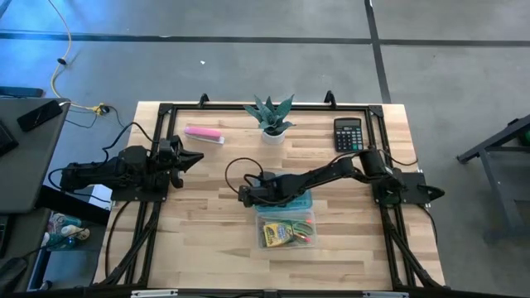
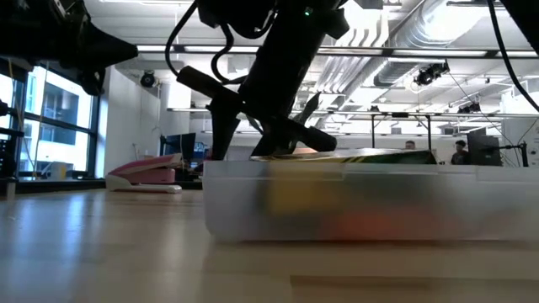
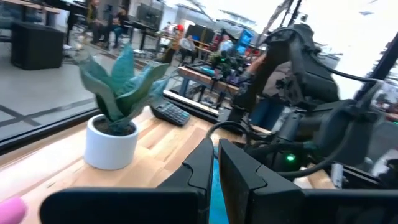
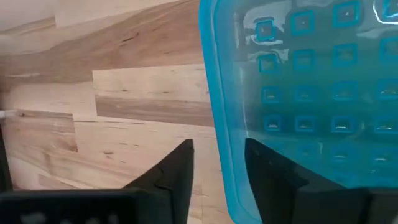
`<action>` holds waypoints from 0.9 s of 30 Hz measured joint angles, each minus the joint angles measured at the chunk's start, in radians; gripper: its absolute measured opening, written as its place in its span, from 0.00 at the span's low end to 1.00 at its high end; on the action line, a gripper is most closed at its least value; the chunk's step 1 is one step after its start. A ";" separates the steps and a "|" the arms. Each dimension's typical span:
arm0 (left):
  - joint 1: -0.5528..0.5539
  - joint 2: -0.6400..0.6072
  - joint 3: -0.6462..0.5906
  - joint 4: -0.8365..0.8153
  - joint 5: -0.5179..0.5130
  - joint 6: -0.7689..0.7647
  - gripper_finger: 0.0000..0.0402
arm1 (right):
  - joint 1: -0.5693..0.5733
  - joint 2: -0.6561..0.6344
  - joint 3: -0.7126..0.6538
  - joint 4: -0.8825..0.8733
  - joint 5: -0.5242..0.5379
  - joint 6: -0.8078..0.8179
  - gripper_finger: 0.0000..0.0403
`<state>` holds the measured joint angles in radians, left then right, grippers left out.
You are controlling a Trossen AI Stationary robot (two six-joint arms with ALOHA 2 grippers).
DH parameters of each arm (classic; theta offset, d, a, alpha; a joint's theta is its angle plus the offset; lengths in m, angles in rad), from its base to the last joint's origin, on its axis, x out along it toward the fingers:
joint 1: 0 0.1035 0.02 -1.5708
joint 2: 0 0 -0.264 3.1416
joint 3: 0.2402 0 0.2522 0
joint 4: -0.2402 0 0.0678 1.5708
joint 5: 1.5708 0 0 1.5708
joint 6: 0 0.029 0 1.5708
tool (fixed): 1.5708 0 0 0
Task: Pack school essentials
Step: Close the blue supply box
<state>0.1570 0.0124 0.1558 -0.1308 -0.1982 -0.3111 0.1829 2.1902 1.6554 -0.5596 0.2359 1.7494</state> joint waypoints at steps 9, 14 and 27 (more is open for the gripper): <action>0.000 0.000 0.000 0.008 0.101 0.000 0.04 | 0.014 -0.016 0.000 0.005 0.076 0.004 0.37; 0.000 0.000 0.000 0.007 0.111 0.000 0.04 | 0.023 -0.042 0.000 0.002 0.106 -0.023 0.37; 0.000 0.000 0.000 -0.003 0.165 -0.024 0.08 | 0.049 -0.124 0.000 -0.034 0.241 -0.075 0.37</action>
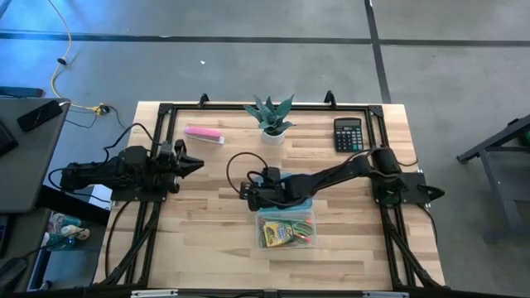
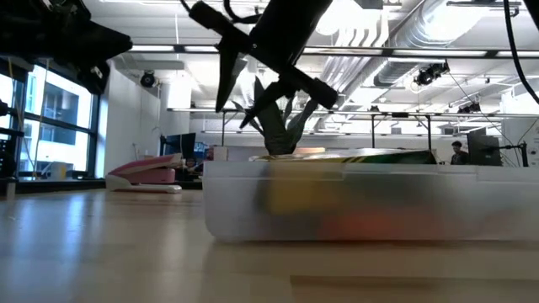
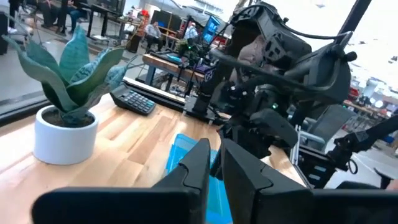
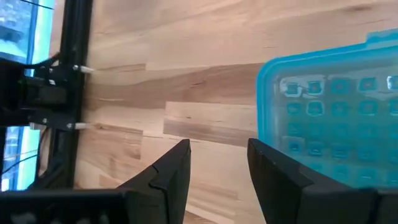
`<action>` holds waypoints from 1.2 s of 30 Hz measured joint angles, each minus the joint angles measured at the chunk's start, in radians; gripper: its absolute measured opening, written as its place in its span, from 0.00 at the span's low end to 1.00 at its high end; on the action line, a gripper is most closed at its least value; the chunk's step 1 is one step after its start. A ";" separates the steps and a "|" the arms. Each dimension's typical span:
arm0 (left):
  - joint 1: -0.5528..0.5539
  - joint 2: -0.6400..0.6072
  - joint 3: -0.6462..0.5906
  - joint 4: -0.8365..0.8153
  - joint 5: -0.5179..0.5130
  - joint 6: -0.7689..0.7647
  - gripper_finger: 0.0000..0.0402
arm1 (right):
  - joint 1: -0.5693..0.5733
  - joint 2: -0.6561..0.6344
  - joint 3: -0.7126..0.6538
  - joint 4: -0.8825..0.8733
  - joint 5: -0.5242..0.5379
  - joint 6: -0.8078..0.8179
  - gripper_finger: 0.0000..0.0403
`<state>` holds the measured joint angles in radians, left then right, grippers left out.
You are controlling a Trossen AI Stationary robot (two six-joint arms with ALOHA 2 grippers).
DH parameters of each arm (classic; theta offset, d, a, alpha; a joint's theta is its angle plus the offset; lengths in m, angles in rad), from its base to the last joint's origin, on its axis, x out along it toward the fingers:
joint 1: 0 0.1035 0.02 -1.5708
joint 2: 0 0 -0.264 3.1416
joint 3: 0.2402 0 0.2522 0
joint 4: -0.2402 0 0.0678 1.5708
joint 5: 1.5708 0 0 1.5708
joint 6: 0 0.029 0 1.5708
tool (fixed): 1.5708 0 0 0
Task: Pack school essentials
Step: Close the blue supply box
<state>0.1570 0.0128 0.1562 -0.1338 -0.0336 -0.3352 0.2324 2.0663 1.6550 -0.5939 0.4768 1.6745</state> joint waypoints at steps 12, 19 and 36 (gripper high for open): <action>0.000 0.007 0.000 -0.004 -0.025 -0.032 0.37 | 0.019 -0.065 0.000 -0.060 0.103 -0.019 0.37; 0.000 0.007 0.000 0.001 -0.082 -0.111 0.50 | 0.035 -0.138 0.000 -0.185 0.198 -0.019 0.37; 0.000 0.017 0.000 0.061 0.001 -0.168 0.50 | 0.046 -0.265 0.000 -0.617 0.231 -0.026 0.37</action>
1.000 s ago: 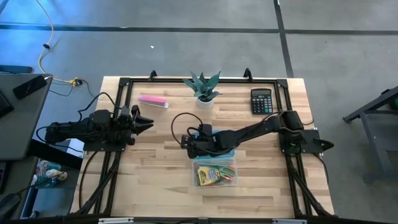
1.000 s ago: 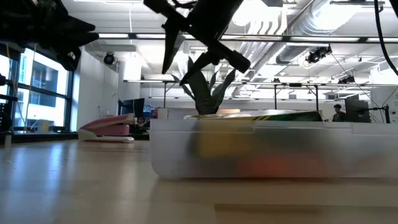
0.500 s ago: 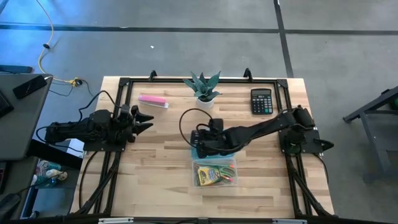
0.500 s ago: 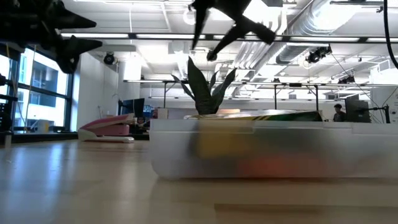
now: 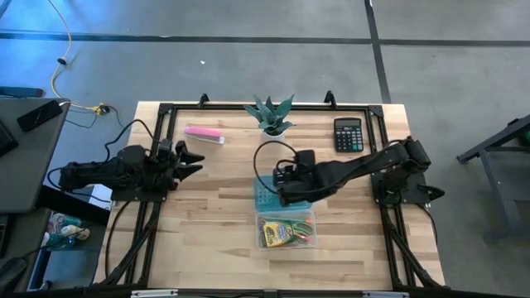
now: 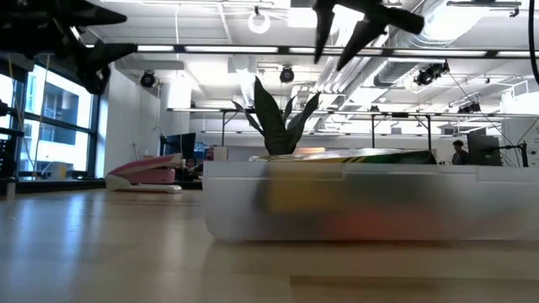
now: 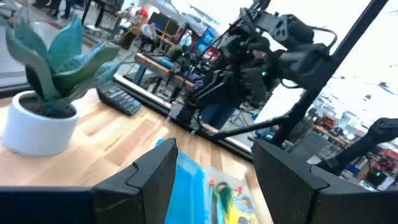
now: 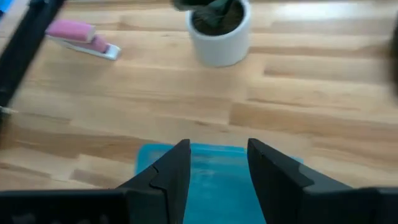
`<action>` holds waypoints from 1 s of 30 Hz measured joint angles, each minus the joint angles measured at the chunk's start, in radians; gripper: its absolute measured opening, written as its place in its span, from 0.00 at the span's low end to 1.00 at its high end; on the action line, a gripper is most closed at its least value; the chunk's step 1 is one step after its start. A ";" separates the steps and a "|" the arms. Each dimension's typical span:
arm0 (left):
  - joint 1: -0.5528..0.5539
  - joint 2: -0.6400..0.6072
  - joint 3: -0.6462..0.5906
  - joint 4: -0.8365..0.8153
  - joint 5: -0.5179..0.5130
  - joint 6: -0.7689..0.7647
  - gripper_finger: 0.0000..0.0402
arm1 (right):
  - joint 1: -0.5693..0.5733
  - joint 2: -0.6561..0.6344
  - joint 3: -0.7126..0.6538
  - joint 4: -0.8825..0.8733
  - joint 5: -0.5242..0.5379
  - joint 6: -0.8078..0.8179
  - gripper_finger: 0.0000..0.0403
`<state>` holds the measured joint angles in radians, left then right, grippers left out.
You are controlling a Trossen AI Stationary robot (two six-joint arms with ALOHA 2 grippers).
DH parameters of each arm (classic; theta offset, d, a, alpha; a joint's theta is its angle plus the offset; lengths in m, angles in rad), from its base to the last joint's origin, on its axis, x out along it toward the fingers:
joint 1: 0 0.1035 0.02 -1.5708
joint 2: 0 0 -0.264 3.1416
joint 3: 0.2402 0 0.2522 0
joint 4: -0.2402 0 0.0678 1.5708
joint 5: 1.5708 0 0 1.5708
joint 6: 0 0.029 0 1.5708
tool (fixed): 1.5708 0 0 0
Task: Pack school essentials
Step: Close the blue supply box
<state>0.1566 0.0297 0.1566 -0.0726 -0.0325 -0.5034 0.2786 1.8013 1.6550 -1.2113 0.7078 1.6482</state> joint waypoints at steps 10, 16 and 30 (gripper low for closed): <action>0.000 0.173 0.001 0.215 -0.005 0.002 0.50 | 0.004 -0.101 0.000 -0.242 0.031 -0.016 0.37; 0.000 0.332 0.073 0.228 -0.005 0.060 0.50 | 0.004 -0.177 -0.001 -0.358 0.066 -0.016 0.37; -0.003 0.608 0.261 0.223 -0.004 0.138 0.50 | 0.003 -0.266 -0.001 -0.360 0.122 -0.215 0.37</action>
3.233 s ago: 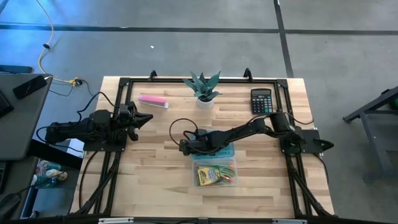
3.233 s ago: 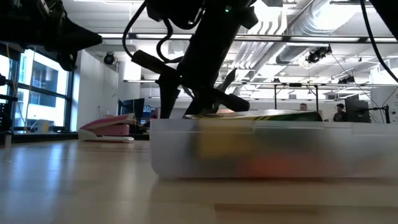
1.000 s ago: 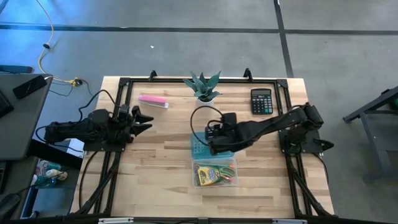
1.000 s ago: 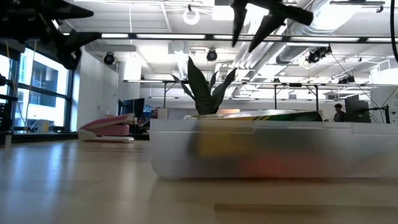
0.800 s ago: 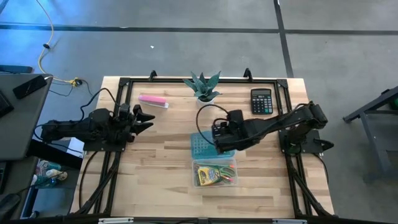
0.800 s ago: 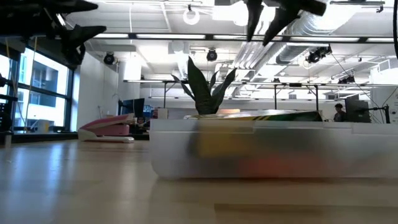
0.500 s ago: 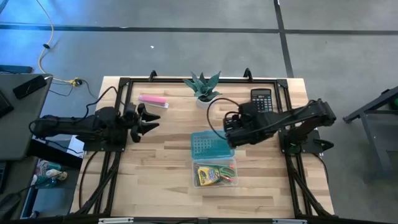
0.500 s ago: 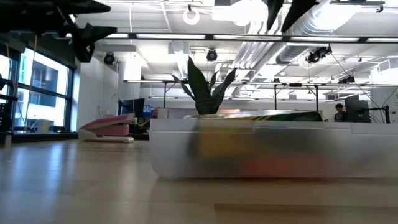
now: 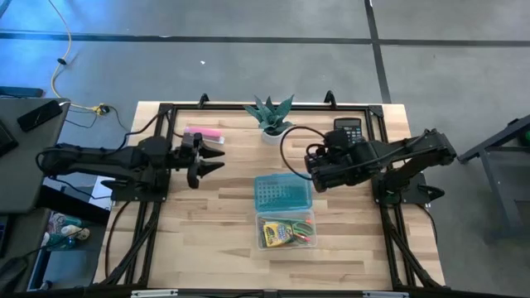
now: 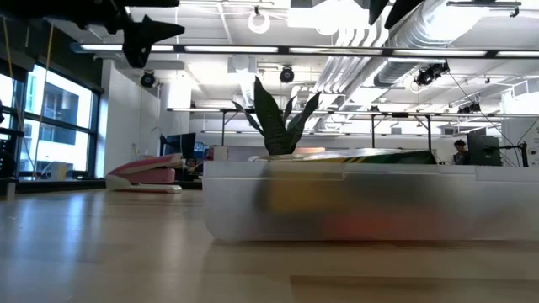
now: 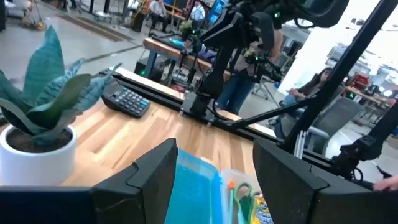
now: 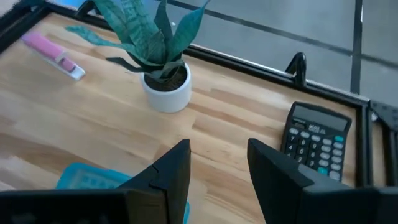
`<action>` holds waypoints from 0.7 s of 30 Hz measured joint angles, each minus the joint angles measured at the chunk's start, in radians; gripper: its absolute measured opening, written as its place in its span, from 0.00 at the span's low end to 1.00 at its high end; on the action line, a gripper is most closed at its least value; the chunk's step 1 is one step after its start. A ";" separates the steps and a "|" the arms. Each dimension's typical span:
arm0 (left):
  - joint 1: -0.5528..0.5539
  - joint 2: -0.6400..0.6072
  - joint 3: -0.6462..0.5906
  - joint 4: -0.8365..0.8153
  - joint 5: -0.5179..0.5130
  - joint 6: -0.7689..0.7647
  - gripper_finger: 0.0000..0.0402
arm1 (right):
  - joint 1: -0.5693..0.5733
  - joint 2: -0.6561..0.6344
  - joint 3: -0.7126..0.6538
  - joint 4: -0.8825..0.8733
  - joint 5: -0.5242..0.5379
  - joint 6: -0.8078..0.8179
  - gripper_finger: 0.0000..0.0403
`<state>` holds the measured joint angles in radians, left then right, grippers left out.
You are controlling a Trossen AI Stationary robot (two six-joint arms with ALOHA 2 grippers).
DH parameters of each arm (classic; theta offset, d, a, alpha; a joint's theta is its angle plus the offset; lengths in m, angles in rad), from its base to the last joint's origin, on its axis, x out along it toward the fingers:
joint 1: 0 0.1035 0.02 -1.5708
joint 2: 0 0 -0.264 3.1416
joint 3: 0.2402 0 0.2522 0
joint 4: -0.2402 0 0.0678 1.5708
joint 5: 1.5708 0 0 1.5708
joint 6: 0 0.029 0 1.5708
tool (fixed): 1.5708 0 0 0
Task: Pack school essentials
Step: Close the blue supply box
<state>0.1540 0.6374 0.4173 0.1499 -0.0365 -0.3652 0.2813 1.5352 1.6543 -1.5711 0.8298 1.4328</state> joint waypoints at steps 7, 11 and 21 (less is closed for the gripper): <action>-0.079 0.092 0.098 -0.073 -0.002 0.017 0.50 | -0.014 0.000 0.000 0.000 0.008 -0.098 0.37; -0.146 0.152 0.163 -0.110 -0.040 0.077 0.50 | -0.034 0.000 0.000 0.000 0.007 -0.151 0.37; -0.268 0.260 0.246 -0.131 -0.119 0.066 0.50 | -0.046 0.000 0.000 0.000 -0.023 -0.286 0.37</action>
<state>-0.1142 0.8978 0.6629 0.0189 -0.1559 -0.2989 0.2352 1.5352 1.6539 -1.5711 0.8071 1.1464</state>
